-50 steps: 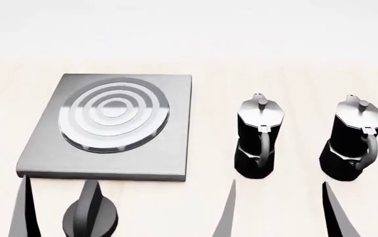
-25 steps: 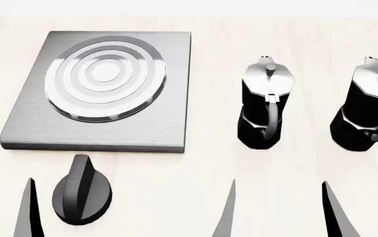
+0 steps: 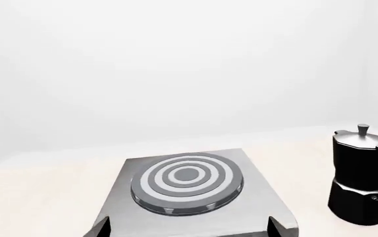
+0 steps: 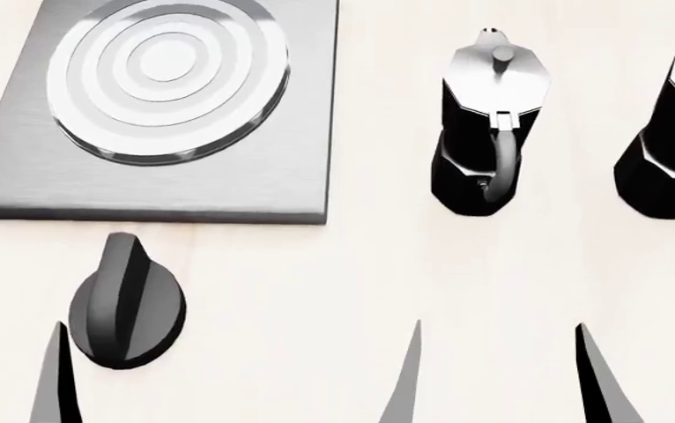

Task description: Turn off the stove.

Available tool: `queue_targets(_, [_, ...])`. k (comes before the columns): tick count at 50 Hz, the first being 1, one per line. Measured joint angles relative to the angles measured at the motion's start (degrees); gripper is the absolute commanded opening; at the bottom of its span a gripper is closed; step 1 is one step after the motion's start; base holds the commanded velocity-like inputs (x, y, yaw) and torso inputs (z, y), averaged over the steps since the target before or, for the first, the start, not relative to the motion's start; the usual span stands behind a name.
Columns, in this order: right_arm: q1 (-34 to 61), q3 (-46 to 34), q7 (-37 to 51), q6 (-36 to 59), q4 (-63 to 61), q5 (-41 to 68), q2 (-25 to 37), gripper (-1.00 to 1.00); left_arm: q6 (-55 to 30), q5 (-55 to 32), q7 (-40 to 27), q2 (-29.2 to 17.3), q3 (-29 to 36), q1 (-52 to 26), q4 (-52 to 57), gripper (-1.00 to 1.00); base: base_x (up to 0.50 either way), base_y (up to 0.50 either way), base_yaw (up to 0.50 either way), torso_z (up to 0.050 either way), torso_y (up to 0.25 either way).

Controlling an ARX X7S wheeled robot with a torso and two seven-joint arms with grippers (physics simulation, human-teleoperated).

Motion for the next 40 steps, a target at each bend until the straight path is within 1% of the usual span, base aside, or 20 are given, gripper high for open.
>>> queue_targets(4, [-0.02,-0.09,0.16,-0.1,0.02,0.09,0.15,1.0,0.19,-0.02,-0.15,-0.14,0.24,0.0,-0.12,1.0,0.0,0.0,0.0,-0.004,-0.122])
queue_targets(14, [-0.02,-0.18,0.55,-0.29,0.09,0.41,0.53,1.0,0.66,-0.02,-0.71,-0.48,0.65,-0.11,0.33,1.0,0.0,0.0,0.0,0.0,0.0])
queue_targets(21, [0.02,-0.27,0.79,-0.48,0.24,0.68,0.74,1.0,-0.14,-0.88,-2.31,-1.33,1.86,-2.32,1.38,1.0,0.0,0.0,0.0,0.0,0.0])
queue_targets(26, [0.05,-0.38,0.92,-0.68,0.51,0.85,0.89,1.0,0.9,-4.12,-8.52,-5.43,7.3,-8.27,1.86,1.0,0.0,0.0,0.0,0.0,0.0])
queue_targets(33, [0.1,-0.57,1.11,-0.86,0.75,1.02,1.11,1.0,2.75,-9.87,-19.07,-11.18,19.19,-21.7,2.24,1.0,0.0,0.0,0.0,0.0,0.0])
queue_targets(36, [0.11,-0.64,1.18,-0.96,0.87,1.12,1.2,1.0,3.24,-12.11,-22.42,-12.5,23.16,-26.81,2.21,1.0,0.0,0.0,0.0,0.0,0.0])
queue_targets(40, [0.12,-0.69,1.3,-1.07,0.98,1.24,1.32,1.0,3.65,-14.47,-25.54,-13.41,26.86,-32.05,1.89,1.0,0.0,0.0,0.0,0.0,0.0])
